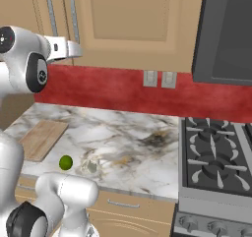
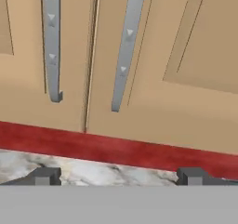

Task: Open the cabinet. Place the bowl and condiment on the counter. Then place the lime and garlic on the cutting board.

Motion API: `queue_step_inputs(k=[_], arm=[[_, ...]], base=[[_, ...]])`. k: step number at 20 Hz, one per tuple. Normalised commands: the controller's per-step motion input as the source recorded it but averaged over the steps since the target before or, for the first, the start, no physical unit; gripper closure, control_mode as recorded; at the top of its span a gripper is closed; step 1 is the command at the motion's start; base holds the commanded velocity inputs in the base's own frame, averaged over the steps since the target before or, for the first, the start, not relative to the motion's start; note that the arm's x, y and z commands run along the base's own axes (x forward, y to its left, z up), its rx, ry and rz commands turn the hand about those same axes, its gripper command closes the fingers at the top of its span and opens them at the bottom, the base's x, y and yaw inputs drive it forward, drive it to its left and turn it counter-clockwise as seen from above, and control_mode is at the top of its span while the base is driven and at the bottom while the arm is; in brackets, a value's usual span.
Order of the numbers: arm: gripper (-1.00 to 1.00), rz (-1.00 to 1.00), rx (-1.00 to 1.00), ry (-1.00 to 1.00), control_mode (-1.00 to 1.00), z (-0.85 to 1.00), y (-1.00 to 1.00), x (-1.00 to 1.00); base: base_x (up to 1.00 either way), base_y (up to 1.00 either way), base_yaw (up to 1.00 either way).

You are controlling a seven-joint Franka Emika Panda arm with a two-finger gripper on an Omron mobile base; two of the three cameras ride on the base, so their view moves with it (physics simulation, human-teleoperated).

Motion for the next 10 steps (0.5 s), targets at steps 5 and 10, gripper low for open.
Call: queue_step_inputs(k=[5, 10], arm=[[-1.0, 0.0, 0.02, -0.03, -1.0, 0.24, 0.12, 0.47], [-1.0, 0.0, 0.06, 0.0, -1.0, 0.24, -0.03, 0.27]], base=[[0.0, 0.0, 0.0], [0.0, 0.0, 0.0]])
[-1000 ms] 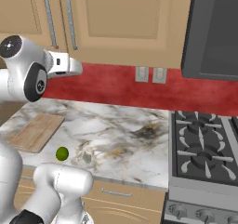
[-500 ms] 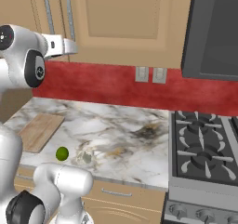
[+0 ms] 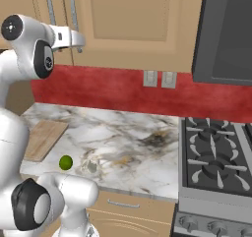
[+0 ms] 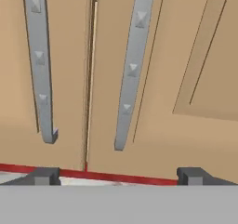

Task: Open the cabinet. Place the bowl and condiment on the counter. Then place the lime and garlic on the cutting board.

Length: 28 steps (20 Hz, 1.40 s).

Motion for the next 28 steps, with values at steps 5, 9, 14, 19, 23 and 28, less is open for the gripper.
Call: queue_step_inputs(k=[5, 9, 14, 19, 23, 28], arm=[[-1.0, 0.0, 0.03, 0.0, -1.0, 0.06, 0.02, 0.65], [-1.0, 0.0, 0.01, 0.0, -1.0, 0.0, 0.0, 0.68], [-1.0, 0.0, 0.03, 0.0, -1.0, 0.0, -0.04, 0.37], [1.0, 0.0, 0.03, 0.0, -1.0, 0.0, -0.08, 0.06], [1.0, 0.0, 0.02, -0.01, -1.0, -0.07, -0.1, 0.18], [1.0, 0.0, 0.0, -0.03, -1.0, -0.14, -0.05, 0.44]], base=[[0.0, 0.0, 0.0], [0.0, 0.0, 0.0], [0.0, 0.0, 0.0], [0.0, 0.0, 0.0], [0.0, 0.0, 0.0], [0.0, 0.0, 0.0]])
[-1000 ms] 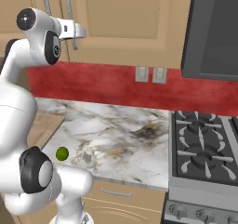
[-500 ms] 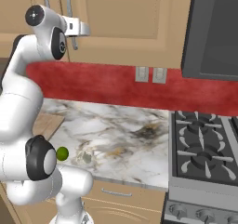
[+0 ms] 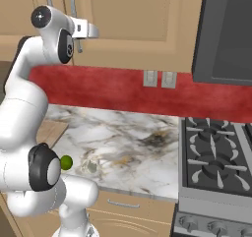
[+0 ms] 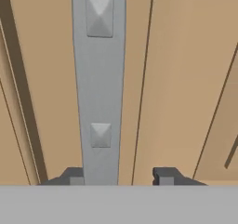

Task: Open the cabinet. Place the bowl and condiment on the counter. Then place the lime and garlic on the cutting board.

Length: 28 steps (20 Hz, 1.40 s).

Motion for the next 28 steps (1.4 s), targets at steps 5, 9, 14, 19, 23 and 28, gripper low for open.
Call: queue_step_inputs(k=[5, 9, 14, 19, 23, 28], arm=[[1.0, 0.0, 0.0, -0.02, -1.0, -0.14, -0.01, 0.31], [1.0, 0.0, 0.0, 0.0, -1.0, -0.01, -0.13, -0.5], [1.0, -0.02, 0.0, 0.05, -1.0, 0.0, -0.29, -1.0], [1.0, -0.02, 0.0, 0.16, -1.0, 0.0, -0.34, -1.0], [1.0, -0.03, 0.0, 0.11, -1.0, 0.0, -0.53, -1.0], [1.0, -0.04, 0.02, 0.04, -1.0, -0.03, -0.81, -1.0]], base=[[0.0, 0.0, 0.0], [0.0, 0.0, 0.0], [0.0, 0.0, 0.0], [0.0, 0.0, 0.0], [0.0, 0.0, 0.0], [0.0, 0.0, 0.0]])
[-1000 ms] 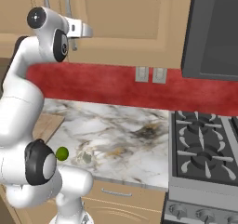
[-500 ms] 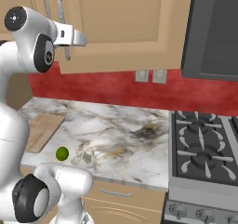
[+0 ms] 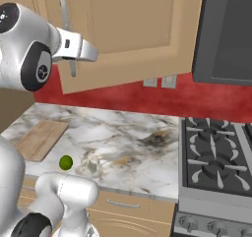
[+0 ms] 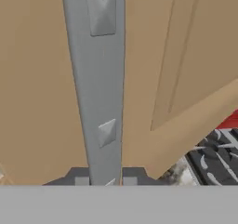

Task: Open the cabinet. Place the bowl and condiment on the counter. Then place the lime and garlic on the cutting board.

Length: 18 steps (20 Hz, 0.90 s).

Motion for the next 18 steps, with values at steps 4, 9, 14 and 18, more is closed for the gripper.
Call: queue_step_inputs(k=[4, 9, 14, 18], arm=[[-1.0, -0.01, 0.0, -0.01, -1.0, -0.19, -0.62, -1.0], [-1.0, 0.0, -0.1, -0.2, -1.0, -0.02, 0.34, -1.0], [-1.0, 0.07, -0.52, 0.0, -1.0, 0.1, 1.0, -0.81], [-1.0, 0.0, -0.45, 0.36, -1.0, 0.12, 1.0, 0.24]], base=[[0.0, 0.0, 0.0], [0.0, 0.0, 0.0], [0.0, 0.0, 0.0], [0.0, 0.0, 0.0]])
